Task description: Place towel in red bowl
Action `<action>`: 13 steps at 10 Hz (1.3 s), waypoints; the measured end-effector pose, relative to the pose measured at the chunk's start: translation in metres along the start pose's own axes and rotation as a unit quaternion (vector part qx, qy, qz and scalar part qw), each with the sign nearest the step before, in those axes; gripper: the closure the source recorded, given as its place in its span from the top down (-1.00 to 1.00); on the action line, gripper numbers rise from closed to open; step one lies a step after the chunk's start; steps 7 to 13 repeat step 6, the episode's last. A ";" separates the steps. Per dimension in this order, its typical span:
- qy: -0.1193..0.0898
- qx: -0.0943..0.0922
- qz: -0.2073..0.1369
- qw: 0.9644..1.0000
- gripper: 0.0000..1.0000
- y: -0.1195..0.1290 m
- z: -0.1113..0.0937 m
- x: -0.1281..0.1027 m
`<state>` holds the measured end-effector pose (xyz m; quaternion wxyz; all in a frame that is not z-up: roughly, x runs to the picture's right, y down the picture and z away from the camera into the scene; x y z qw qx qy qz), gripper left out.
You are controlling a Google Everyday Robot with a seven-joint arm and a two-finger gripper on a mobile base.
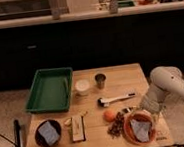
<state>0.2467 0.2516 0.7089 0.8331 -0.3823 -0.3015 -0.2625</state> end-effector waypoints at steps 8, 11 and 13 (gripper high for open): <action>0.006 0.000 0.023 1.000 0.60 -0.004 -0.018 0.002; 0.006 0.000 0.023 1.000 0.60 -0.004 -0.018 0.002; 0.006 0.000 0.023 1.000 0.60 -0.004 -0.018 0.002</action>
